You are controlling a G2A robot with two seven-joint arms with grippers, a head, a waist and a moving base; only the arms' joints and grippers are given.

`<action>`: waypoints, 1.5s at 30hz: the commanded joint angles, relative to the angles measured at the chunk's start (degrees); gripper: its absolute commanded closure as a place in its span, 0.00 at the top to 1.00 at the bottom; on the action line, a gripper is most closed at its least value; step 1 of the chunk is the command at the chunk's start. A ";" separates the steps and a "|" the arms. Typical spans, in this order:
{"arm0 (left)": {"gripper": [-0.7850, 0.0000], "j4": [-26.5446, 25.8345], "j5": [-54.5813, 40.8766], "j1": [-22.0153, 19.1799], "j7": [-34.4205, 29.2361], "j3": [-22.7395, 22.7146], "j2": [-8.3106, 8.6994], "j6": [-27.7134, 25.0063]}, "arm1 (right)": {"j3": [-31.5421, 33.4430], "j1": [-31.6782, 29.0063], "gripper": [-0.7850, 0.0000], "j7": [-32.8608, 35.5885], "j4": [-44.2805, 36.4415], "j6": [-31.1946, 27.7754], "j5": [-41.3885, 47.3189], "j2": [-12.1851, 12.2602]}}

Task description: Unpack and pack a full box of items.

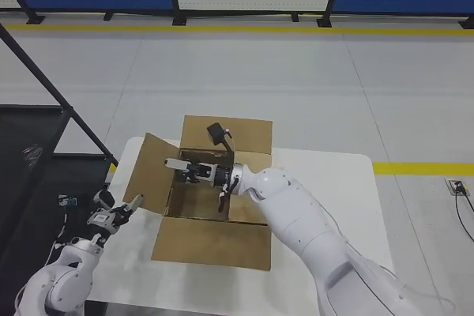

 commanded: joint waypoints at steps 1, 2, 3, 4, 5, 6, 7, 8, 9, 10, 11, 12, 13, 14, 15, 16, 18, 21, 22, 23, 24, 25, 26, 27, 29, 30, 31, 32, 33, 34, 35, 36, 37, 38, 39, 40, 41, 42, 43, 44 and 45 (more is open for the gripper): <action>1.00 1.05 0.36 -0.25 -0.08 -0.43 0.06 1.18 | 0.63 -0.07 1.00 1.14 -0.16 -0.99 0.26 0.50; 1.00 1.51 0.72 -0.45 -0.06 -0.51 0.09 1.71 | 1.01 -0.15 1.00 1.74 -0.24 -1.61 0.44 0.80; 1.00 2.09 1.52 -0.64 0.16 -0.55 0.11 2.49 | 1.45 -0.27 1.00 2.59 -0.38 -2.37 0.75 1.14; 1.00 2.73 2.32 -0.82 0.38 -0.44 0.12 3.29 | 1.90 -0.37 1.00 3.47 -0.56 -3.06 1.06 1.50; 1.00 3.30 2.87 -1.06 0.43 -0.19 0.12 3.70 | 2.34 -0.47 1.00 4.31 -0.65 -3.65 1.33 1.88; 1.00 4.07 3.23 -1.33 0.22 -0.02 0.14 3.96 | 2.84 -0.53 1.00 5.24 -0.75 -4.14 1.69 2.29; 1.00 4.74 3.46 -1.69 0.14 0.05 0.16 4.20 | 3.35 -0.64 1.00 6.20 -0.92 -4.48 2.13 2.69; 1.00 5.46 3.92 -2.05 -0.05 0.21 0.19 4.41 | 3.82 -0.74 1.00 6.63 -1.25 -4.20 2.47 3.11; 1.00 6.14 4.26 -2.40 -0.15 0.40 0.21 4.46 | 4.26 -0.92 1.00 6.85 -1.81 -3.98 2.72 3.53; 1.00 6.77 4.63 -2.74 -0.17 0.57 0.23 4.49 | 4.65 -1.20 1.00 7.06 -2.41 -3.77 2.89 3.97; 1.00 7.35 5.48 -3.01 -0.29 0.80 0.28 4.47 | 5.09 -1.50 1.00 7.21 -3.06 -3.62 3.12 4.43; 1.00 7.79 6.39 -3.27 -0.28 1.03 0.33 4.42 | 5.48 -1.84 1.00 7.41 -3.81 -3.41 3.28 4.88; 1.00 8.20 7.80 -3.48 -0.24 1.33 0.40 4.22 | 5.87 -2.22 1.00 7.64 -4.67 -3.19 3.43 5.35; 1.00 8.64 9.09 -3.65 -0.10 1.60 0.47 4.10 | 6.29 -2.65 1.00 7.91 -5.58 -2.92 3.67 5.81; 1.00 9.13 9.83 -3.86 0.41 1.76 0.48 4.42 | 6.67 -3.12 1.00 8.20 -6.59 -2.63 3.83 6.29; 1.00 9.60 10.11 -4.06 0.60 2.04 0.46 4.62 | 7.06 -3.62 1.00 8.57 -7.70 -2.26 4.00 6.77; 1.00 10.35 10.38 -4.52 0.84 2.25 0.47 4.81 | 7.79 -4.77 1.00 9.51 -10.33 -1.33 4.34 7.78; 1.00 11.00 10.54 -4.99 1.18 2.27 0.50 5.27 | 9.02 -6.66 1.00 10.67 -14.52 -0.17 4.58 9.43; 1.00 11.04 10.42 -5.09 1.21 2.25 0.50 5.32 | 9.39 -7.36 1.00 10.89 -15.93 0.06 4.46 9.98; 1.00 10.95 10.29 -5.14 1.22 2.12 0.53 5.41 | 9.76 -8.08 1.00 11.03 -17.39 0.19 4.28 10.52; 1.00 10.60 10.14 -5.15 1.46 1.94 0.54 5.61 | 10.15 -8.81 1.00 11.09 -18.77 0.25 4.11 11.05; 1.00 10.16 10.05 -5.04 1.60 1.83 0.55 5.79 | 10.52 -9.52 1.00 11.11 -20.09 0.28 3.82 11.57; 1.00 9.42 9.83 -4.91 1.98 1.67 0.55 5.90 | 10.92 -10.22 1.00 11.09 -21.40 0.26 3.61 12.08; 1.00 8.69 9.74 -4.68 2.21 1.53 0.56 6.00 | 11.32 -10.89 1.00 11.16 -22.59 0.33 3.46 12.55; 1.00 6.63 9.32 -4.04 2.91 1.10 0.56 6.40 | 12.15 -12.15 1.00 11.26 -24.80 0.42 3.16 13.48; 1.00 5.51 8.91 -3.67 3.34 0.76 0.53 7.07 | 12.53 -12.77 1.00 11.29 -25.87 0.46 2.96 13.91; 1.00 4.12 8.39 -3.36 4.21 0.36 0.45 8.64 | 12.96 -13.37 1.00 11.28 -26.82 0.44 2.75 14.35; 1.00 2.66 8.55 -2.89 4.77 0.33 0.37 9.92 | 13.34 -13.97 1.00 11.30 -27.75 0.46 2.54 14.76; 1.00 1.01 8.63 -2.33 5.52 0.32 0.29 10.95 | 13.75 -14.56 1.00 11.31 -28.64 0.48 2.35 15.17; 1.00 -0.74 8.32 -1.75 5.92 0.36 0.22 11.40 | 14.18 -15.14 1.00 11.33 -29.52 0.49 2.14 15.59; 1.00 -2.39 7.96 -1.13 6.07 0.20 0.18 11.61 | 14.59 -15.71 1.00 11.36 -30.41 0.52 1.78 16.01; 1.00 -4.25 7.71 -0.63 6.34 -0.05 0.15 12.00 | 14.95 -16.23 1.00 11.50 -31.26 0.67 1.17 16.45; 1.00 -5.90 8.01 -0.06 6.50 -0.17 0.14 12.33 | 15.27 -16.70 1.00 11.81 -32.02 0.98 0.51 16.89; 1.00 -7.59 8.37 0.54 6.72 -0.11 0.13 12.28 | 15.69 -17.12 1.00 12.17 -32.64 1.34 -0.06 17.35; 1.00 -9.23 8.47 0.98 6.66 0.02 0.10 12.24 | 16.24 -17.63 1.00 12.36 -33.16 1.53 -0.34 17.82; 1.00 -10.74 8.65 1.38 6.50 0.18 0.08 12.23 | 16.76 -18.12 1.00 12.60 -33.69 1.77 -0.71 18.28; 1.00 -12.44 9.26 1.71 6.36 0.54 0.08 11.91 | 17.43 -18.62 1.00 12.65 -34.02 1.82 -1.25 18.78; 1.00 -13.68 9.63 2.01 6.06 0.87 0.06 12.07 | 18.04 -19.21 1.00 12.64 -34.70 1.81 -1.56 19.25; 1.00 -15.12 9.75 2.19 5.53 1.49 0.02 11.99 | 18.73 -19.92 1.00 12.58 -35.42 1.74 -1.84 19.75; 1.00 -16.54 10.01 2.28 4.99 2.21 0.01 11.29 | 19.52 -20.68 1.00 12.43 -36.18 1.59 -1.99 20.26; 1.00 -17.47 10.24 2.34 4.19 2.82 0.01 10.78 | 20.33 -21.52 1.00 12.32 -36.98 1.49 -2.10 20.78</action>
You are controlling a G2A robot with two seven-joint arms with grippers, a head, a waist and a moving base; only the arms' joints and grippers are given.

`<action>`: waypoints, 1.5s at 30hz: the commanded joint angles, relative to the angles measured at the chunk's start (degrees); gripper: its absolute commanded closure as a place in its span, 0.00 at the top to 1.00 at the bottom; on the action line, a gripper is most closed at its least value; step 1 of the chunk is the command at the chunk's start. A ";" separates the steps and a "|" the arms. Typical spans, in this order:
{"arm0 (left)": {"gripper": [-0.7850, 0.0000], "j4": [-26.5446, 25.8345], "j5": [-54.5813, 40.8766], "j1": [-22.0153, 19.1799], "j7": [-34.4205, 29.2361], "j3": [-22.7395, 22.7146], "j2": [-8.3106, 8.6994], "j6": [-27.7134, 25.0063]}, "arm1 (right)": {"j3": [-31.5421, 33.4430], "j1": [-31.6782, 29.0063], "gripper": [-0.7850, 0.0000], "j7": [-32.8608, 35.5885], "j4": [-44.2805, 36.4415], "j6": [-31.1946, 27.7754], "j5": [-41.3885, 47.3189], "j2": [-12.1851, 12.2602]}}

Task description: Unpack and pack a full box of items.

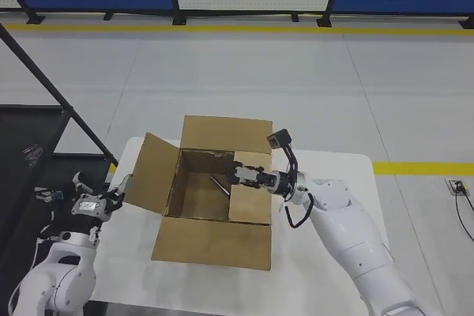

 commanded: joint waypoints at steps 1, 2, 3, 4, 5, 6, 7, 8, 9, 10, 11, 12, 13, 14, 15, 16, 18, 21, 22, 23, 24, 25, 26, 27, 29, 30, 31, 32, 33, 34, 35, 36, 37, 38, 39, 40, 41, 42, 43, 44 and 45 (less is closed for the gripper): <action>1.00 -2.02 0.57 -0.10 -1.79 1.56 -0.01 -1.10 | 1.74 -1.61 1.00 -0.35 -1.45 -0.35 -0.17 1.02; 1.00 -2.63 1.10 -0.43 -2.76 2.43 -0.02 -1.29 | 2.64 -2.53 1.00 -0.50 -2.37 -0.50 -0.30 1.56; 1.00 -2.94 1.61 -0.95 -3.79 3.63 -0.06 -1.44 | 3.68 -3.55 1.00 -0.72 -3.29 -0.72 -0.39 2.14; 1.00 -3.01 1.88 -1.63 -4.97 4.99 -0.13 -1.48 | 4.75 -4.63 1.00 -0.93 -4.21 -0.93 -0.44 2.72; 1.00 -2.90 2.20 -2.52 -5.94 6.34 -0.21 -1.42 | 5.82 -5.75 1.00 -1.12 -5.32 -1.12 -0.56 3.31; 1.00 -2.50 2.64 -3.44 -6.75 7.91 -0.34 -0.86 | 7.05 -7.02 1.00 -1.49 -6.42 -1.50 -0.54 3.92; 1.00 -2.11 2.93 -4.40 -7.42 9.48 -0.48 -0.35 | 8.13 -8.29 1.00 -1.72 -7.68 -1.73 -0.50 4.51; 1.00 -1.65 3.14 -5.33 -8.14 11.16 -0.62 -0.32 | 9.33 -9.66 1.00 -2.04 -8.94 -2.04 -0.19 5.10; 1.00 -1.07 3.42 -6.24 -8.70 12.64 -0.77 -0.02 | 10.55 -11.02 1.00 -2.31 -9.96 -2.31 0.13 5.67; 1.00 -0.48 3.57 -7.18 -9.33 14.07 -0.93 0.39 | 11.67 -12.28 1.00 -2.43 -10.96 -2.43 0.40 6.22; 1.00 0.13 3.64 -8.14 -10.15 15.51 -1.10 0.63 | 12.86 -13.53 1.00 -2.66 -11.78 -2.66 0.80 6.75; 1.00 0.72 3.98 -9.10 -10.79 16.66 -1.24 1.11 | 13.77 -14.70 1.00 -2.73 -12.68 -2.73 1.15 7.23; 1.00 1.23 4.47 -10.00 -11.05 17.69 -1.40 1.87 | 14.66 -15.81 1.00 -2.78 -13.43 -2.78 1.40 7.69; 1.00 1.40 4.71 -10.25 -11.15 18.02 -1.44 1.99 | 15.37 -16.79 1.00 -2.68 -14.04 -2.68 1.29 8.12; 1.00 1.40 4.71 -10.25 -11.15 18.02 -1.44 1.99 | 15.97 -17.63 1.00 -2.52 -14.56 -2.52 1.17 8.52; 1.00 1.40 4.71 -10.25 -11.15 18.02 -1.44 1.99 | 15.97 -17.63 1.00 -2.52 -14.56 -2.52 1.17 8.52; 1.00 1.40 4.71 -10.25 -11.15 18.02 -1.44 1.99 | 15.97 -17.63 1.00 -2.52 -14.56 -2.52 1.17 8.52; 1.00 1.40 4.71 -10.25 -11.15 18.02 -1.44 1.99 | 15.97 -17.63 1.00 -2.52 -14.56 -2.52 1.17 8.52; 1.00 1.40 4.71 -10.25 -11.15 18.02 -1.44 1.99 | 15.97 -17.63 1.00 -2.52 -14.56 -2.52 1.17 8.52; 1.00 1.40 4.71 -10.25 -11.15 18.02 -1.44 1.99 | 15.97 -17.63 1.00 -2.52 -14.56 -2.52 1.17 8.52; 1.00 1.40 4.71 -10.25 -11.15 18.02 -1.44 1.99 | 15.97 -17.63 1.00 -2.52 -14.56 -2.52 1.17 8.52; 1.00 1.40 4.71 -10.25 -11.15 18.02 -1.44 1.99 | 15.97 -17.63 1.00 -2.52 -14.56 -2.52 1.17 8.52; 1.00 1.40 4.71 -10.25 -11.15 18.02 -1.44 1.99 | 15.97 -17.63 1.00 -2.52 -14.56 -2.52 1.17 8.52; 1.00 1.40 4.71 -10.25 -11.15 18.02 -1.44 1.99 | 15.97 -17.63 1.00 -2.52 -14.56 -2.52 1.17 8.52; 1.00 1.40 4.71 -10.25 -11.15 18.02 -1.44 1.99 | 15.97 -17.63 1.00 -2.52 -14.56 -2.52 1.17 8.52; 1.00 1.40 4.71 -10.25 -11.15 18.02 -1.44 1.99 | 15.97 -17.63 1.00 -2.52 -14.56 -2.52 1.17 8.52; 1.00 1.40 4.71 -10.25 -11.15 18.02 -1.44 1.99 | 15.97 -17.63 1.00 -2.52 -14.56 -2.52 1.17 8.52; 1.00 1.41 2.97 -9.93 -11.30 18.30 -1.52 1.48 | 15.85 -17.91 1.00 -3.10 -14.92 -2.02 0.99 8.52; 1.00 1.40 -1.14 -9.88 -12.07 18.30 -1.66 0.74 | 15.68 -18.24 1.00 -3.78 -15.76 -1.44 0.46 8.56; 1.00 1.37 -3.41 -10.27 -12.79 18.07 -1.73 0.37 | 15.64 -18.46 1.00 -4.28 -16.51 -1.13 0.02 8.63; 1.00 1.50 -4.49 -10.72 -13.94 18.25 -1.76 -0.07 | 15.91 -18.60 1.00 -5.00 -17.00 -1.10 -0.66 8.75; 1.00 1.65 -6.38 -11.24 -15.19 18.79 -1.86 -0.40 | 16.23 -18.75 1.00 -5.66 -17.42 -1.03 -1.28 8.88; 1.00 1.94 -8.68 -11.91 -16.11 19.19 -2.00 -0.46 | 16.50 -18.97 1.00 -6.21 -17.80 -1.00 -1.80 9.00; 1.00 2.59 -11.51 -12.70 -17.52 19.84 -2.16 -0.71 | 16.90 -19.23 1.00 -6.68 -18.12 -1.21 -2.23 9.15; 1.00 3.46 -13.67 -13.73 -19.25 20.31 -2.28 -0.62 | 17.30 -19.54 1.00 -7.01 -18.46 -1.35 -2.48 9.30; 1.00 4.50 -15.98 -14.93 -21.27 20.83 -2.43 0.00 | 17.77 -19.91 1.00 -7.24 -18.78 -1.53 -2.61 9.47; 1.00 5.65 -18.81 -16.23 -24.19 21.81 -2.59 -0.13 | 18.33 -20.34 1.00 -7.38 -19.08 -1.63 -2.54 9.66; 1.00 6.86 -20.46 -17.75 -25.91 22.21 -2.70 -0.01 | 18.89 -20.79 1.00 -7.46 -19.40 -1.73 -2.49 9.85; 1.00 8.35 -21.90 -19.00 -27.45 22.87 -2.86 0.97 | 19.55 -21.31 1.00 -7.57 -19.71 -1.90 -2.38 10.06; 1.00 9.65 -24.00 -20.20 -29.74 23.92 -3.05 1.27 | 20.22 -21.81 1.00 -7.63 -19.99 -2.02 -2.23 10.27; 1.00 11.13 -26.02 -21.55 -31.63 24.53 -3.20 1.49 | 20.87 -22.31 1.00 -7.58 -20.26 -2.07 -2.12 10.48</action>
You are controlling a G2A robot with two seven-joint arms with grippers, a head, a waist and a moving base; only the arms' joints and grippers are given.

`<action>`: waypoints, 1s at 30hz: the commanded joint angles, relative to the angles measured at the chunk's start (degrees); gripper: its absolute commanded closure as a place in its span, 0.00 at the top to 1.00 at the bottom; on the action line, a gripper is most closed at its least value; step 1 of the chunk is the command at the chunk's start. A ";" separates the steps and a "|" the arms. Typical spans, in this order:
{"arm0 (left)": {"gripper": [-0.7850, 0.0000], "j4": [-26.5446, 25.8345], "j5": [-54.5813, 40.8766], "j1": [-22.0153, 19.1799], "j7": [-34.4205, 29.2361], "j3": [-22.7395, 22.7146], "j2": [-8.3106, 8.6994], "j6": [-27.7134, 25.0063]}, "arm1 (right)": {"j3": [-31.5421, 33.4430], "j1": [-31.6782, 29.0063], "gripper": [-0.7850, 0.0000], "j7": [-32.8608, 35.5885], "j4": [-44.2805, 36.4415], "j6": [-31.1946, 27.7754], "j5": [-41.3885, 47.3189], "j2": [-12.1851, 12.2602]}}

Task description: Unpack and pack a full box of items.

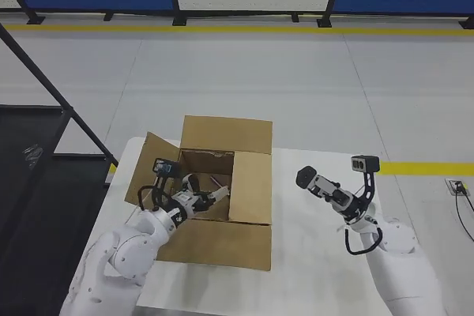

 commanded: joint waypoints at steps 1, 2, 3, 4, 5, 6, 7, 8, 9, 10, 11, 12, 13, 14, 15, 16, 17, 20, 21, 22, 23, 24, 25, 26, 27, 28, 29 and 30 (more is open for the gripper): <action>1.00 3.39 -4.42 -2.51 -4.15 1.39 -0.32 1.22 | 1.34 -0.93 1.00 -0.08 -0.41 -0.09 0.18 0.41; 1.00 4.57 -6.58 -3.75 -5.36 1.96 -0.51 1.23 | 1.90 -1.42 1.00 -0.11 -0.74 -0.15 0.37 0.60; 1.00 6.45 -8.68 -4.70 -6.41 2.40 -0.68 1.55 | 2.51 -1.93 1.00 -0.17 -0.97 -0.23 0.53 0.79; 1.00 8.37 -10.30 -5.74 -7.73 2.99 -0.85 2.24 | 3.09 -2.39 1.00 -0.24 -1.20 -0.25 0.64 0.98; 1.00 10.05 -12.19 -6.93 -8.85 3.61 -1.06 2.55 | 3.58 -2.83 1.00 -0.25 -1.47 -0.23 0.86 1.15; 1.00 12.01 -14.43 -7.90 -9.83 4.16 -1.28 2.92 | 4.07 -3.25 1.00 -0.28 -1.66 -0.22 1.05 1.32; 1.00 13.73 -16.22 -8.91 -10.76 4.70 -1.48 2.94 | 4.44 -3.62 1.00 -0.28 -1.88 -0.21 1.20 1.48; 1.00 15.57 -17.97 -9.88 -11.41 5.15 -1.68 2.88 | 4.89 -3.97 1.00 -0.48 -2.02 -0.30 1.47 1.62; 1.00 17.24 -19.04 -10.75 -11.41 5.55 -1.86 2.77 | 5.16 -4.27 1.00 -0.54 -2.20 -0.33 1.68 1.75; 1.00 18.80 -20.38 -11.50 -11.64 6.08 -2.07 2.69 | 5.38 -4.52 1.00 -0.62 -2.35 -0.32 1.88 1.86; 1.00 20.40 -22.30 -12.20 -12.26 6.65 -2.31 2.49 | 5.61 -4.73 1.00 -0.68 -2.51 -0.38 2.02 1.97; 1.00 21.92 -24.20 -12.95 -12.93 7.12 -2.53 2.06 | 5.75 -4.93 1.00 -0.75 -2.65 -0.40 2.21 2.07; 1.00 23.53 -25.88 -13.74 -13.37 7.52 -2.75 1.50 | 5.92 -5.11 1.00 -0.85 -2.80 -0.49 2.35 2.17; 1.00 25.10 -26.49 -14.50 -13.20 7.98 -2.93 1.15 | 6.01 -5.32 1.00 -0.93 -2.95 -0.52 2.45 2.27; 1.00 26.29 -27.12 -15.17 -13.13 8.64 -3.16 0.46 | 6.08 -5.50 1.00 -1.01 -3.15 -0.61 2.58 2.35; 1.00 27.51 -28.43 -15.68 -13.24 9.24 -3.41 -0.24 | 6.15 -5.68 1.00 -1.11 -3.28 -0.64 2.71 2.43; 1.00 28.70 -29.31 -16.31 -13.19 9.74 -3.63 -0.75 | 6.21 -5.83 1.00 -1.17 -3.41 -0.64 2.77 2.52; 1.00 31.62 -31.13 -18.02 -12.35 11.30 -4.31 -1.86 | 6.36 -6.31 1.00 -1.61 -3.67 -0.71 3.01 2.75; 1.00 32.07 -31.96 -18.49 -12.30 11.71 -4.53 -2.53 | 6.46 -6.47 1.00 -1.78 -3.71 -0.78 3.04 2.83; 1.00 32.48 -32.15 -18.91 -12.23 12.00 -4.65 -3.14 | 6.50 -6.62 1.00 -1.88 -3.81 -0.82 3.09 2.90; 1.00 32.67 -32.14 -19.22 -12.16 12.19 -4.71 -3.70 | 6.52 -6.79 1.00 -2.01 -3.91 -0.85 3.19 2.97; 1.00 32.57 -32.15 -19.44 -12.20 12.24 -4.74 -4.38 | 6.50 -6.98 1.00 -2.14 -3.98 -0.92 3.28 3.03; 1.00 32.51 -32.36 -19.50 -12.24 12.13 -4.72 -5.09 | 6.40 -7.14 1.00 -2.28 -3.99 -0.93 3.30 3.08; 1.00 32.33 -32.80 -19.48 -12.60 11.92 -4.67 -5.90 | 6.27 -7.28 1.00 -2.43 -3.93 -1.01 3.33 3.12; 1.00 32.22 -33.11 -19.46 -12.93 11.61 -4.59 -6.45 | 6.12 -7.34 1.00 -2.58 -3.87 -1.09 3.40 3.15; 1.00 31.96 -33.48 -19.35 -13.12 11.28 -4.51 -6.96 | 5.98 -7.39 1.00 -2.67 -3.77 -1.12 3.39 3.20; 1.00 31.42 -34.05 -19.21 -13.57 10.99 -4.43 -7.55 | 5.86 -7.41 1.00 -2.78 -3.71 -1.20 3.52 3.24; 1.00 30.81 -34.56 -18.99 -13.94 10.62 -4.33 -8.14 | 5.80 -7.46 1.00 -2.87 -3.62 -1.33 3.61 3.29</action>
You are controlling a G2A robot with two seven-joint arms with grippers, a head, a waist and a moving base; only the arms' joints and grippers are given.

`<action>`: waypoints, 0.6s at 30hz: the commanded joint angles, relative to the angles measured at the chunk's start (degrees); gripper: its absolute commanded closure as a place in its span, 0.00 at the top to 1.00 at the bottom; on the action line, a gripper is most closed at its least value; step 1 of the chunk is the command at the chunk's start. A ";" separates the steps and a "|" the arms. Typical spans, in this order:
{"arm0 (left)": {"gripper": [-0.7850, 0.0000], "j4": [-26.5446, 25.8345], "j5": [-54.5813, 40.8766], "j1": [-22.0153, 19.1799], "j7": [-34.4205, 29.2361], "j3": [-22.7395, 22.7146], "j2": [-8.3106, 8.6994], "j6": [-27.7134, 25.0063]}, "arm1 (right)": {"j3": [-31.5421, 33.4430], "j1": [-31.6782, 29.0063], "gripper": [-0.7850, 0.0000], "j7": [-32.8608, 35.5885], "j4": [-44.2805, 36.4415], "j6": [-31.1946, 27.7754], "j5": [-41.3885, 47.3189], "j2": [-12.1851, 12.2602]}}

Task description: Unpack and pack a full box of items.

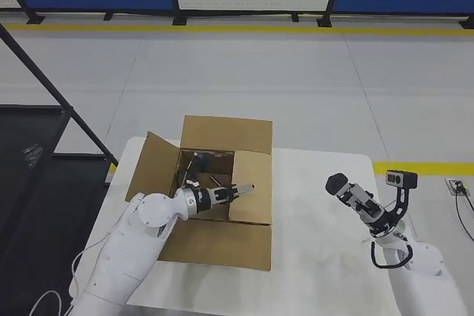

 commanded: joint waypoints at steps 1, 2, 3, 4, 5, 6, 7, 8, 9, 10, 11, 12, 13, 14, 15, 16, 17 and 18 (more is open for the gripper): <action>1.00 -1.39 -0.95 0.43 -0.65 -0.64 0.18 -1.09 | -0.07 -0.07 1.00 -0.10 0.13 -0.20 0.25 0.10; 1.00 -2.21 -1.16 0.69 -0.96 -0.88 0.28 -1.60 | -0.09 -0.10 1.00 -0.11 0.17 -0.27 0.41 0.16; 1.00 -3.20 -1.56 1.03 -1.12 -1.08 0.35 -2.17 | -0.09 -0.14 1.00 -0.13 0.20 -0.33 0.56 0.22; 1.00 -4.35 -2.04 1.36 -1.31 -1.19 0.39 -2.86 | -0.16 -0.19 1.00 -0.13 0.19 -0.37 0.72 0.28; 1.00 -5.33 -2.08 1.69 -1.48 -1.23 0.45 -3.38 | -0.21 -0.22 1.00 -0.12 0.17 -0.40 0.84 0.33; 1.00 -6.60 -1.74 1.92 -1.07 -1.24 0.49 -3.97 | -0.29 -0.24 1.00 -0.10 0.19 -0.42 0.99 0.38; 1.00 -7.72 -1.70 2.34 -0.38 -1.22 0.49 -4.53 | -0.36 -0.26 1.00 -0.08 0.24 -0.48 1.10 0.44; 1.00 -9.13 -1.39 2.67 0.27 -1.05 0.48 -5.38 | -0.48 -0.26 1.00 -0.06 0.32 -0.55 1.27 0.48; 1.00 -10.10 -0.62 3.01 1.29 -0.94 0.48 -5.86 | -0.56 -0.25 1.00 -0.08 0.43 -0.64 1.43 0.52; 1.00 -11.09 0.48 3.28 2.30 -0.62 0.45 -6.12 | -0.61 -0.24 1.00 -0.09 0.56 -0.74 1.61 0.57; 1.00 -12.22 1.66 3.45 3.45 -0.13 0.38 -6.48 | -0.59 -0.22 1.00 -0.09 0.68 -0.95 1.83 0.63; 1.00 -12.93 2.26 3.70 4.72 0.38 0.26 -6.68 | -0.56 -0.25 1.00 -0.06 0.81 -1.07 2.10 0.69; 1.00 -13.44 2.85 3.82 5.74 1.12 0.09 -6.89 | -0.45 -0.29 1.00 -0.01 0.89 -1.27 2.36 0.77; 1.00 -13.78 4.26 3.66 6.90 1.88 -0.06 -7.10 | -0.30 -0.38 1.00 0.02 0.96 -1.49 2.64 0.84; 1.00 -13.92 5.54 3.58 8.31 2.84 -0.28 -7.30 | -0.16 -0.51 1.00 0.09 1.02 -1.62 2.92 0.93; 1.00 -13.88 6.27 3.42 9.21 3.92 -0.54 -7.41 | 0.01 -0.66 1.00 0.16 1.04 -1.81 3.11 1.02; 1.00 -13.52 6.85 3.05 10.16 4.87 -0.81 -7.45 | 0.16 -0.85 1.00 0.21 1.06 -1.97 3.31 1.10; 1.00 -13.00 7.31 2.63 11.10 5.83 -1.10 -7.38 | 0.37 -1.06 1.00 0.20 1.12 -2.13 3.49 1.19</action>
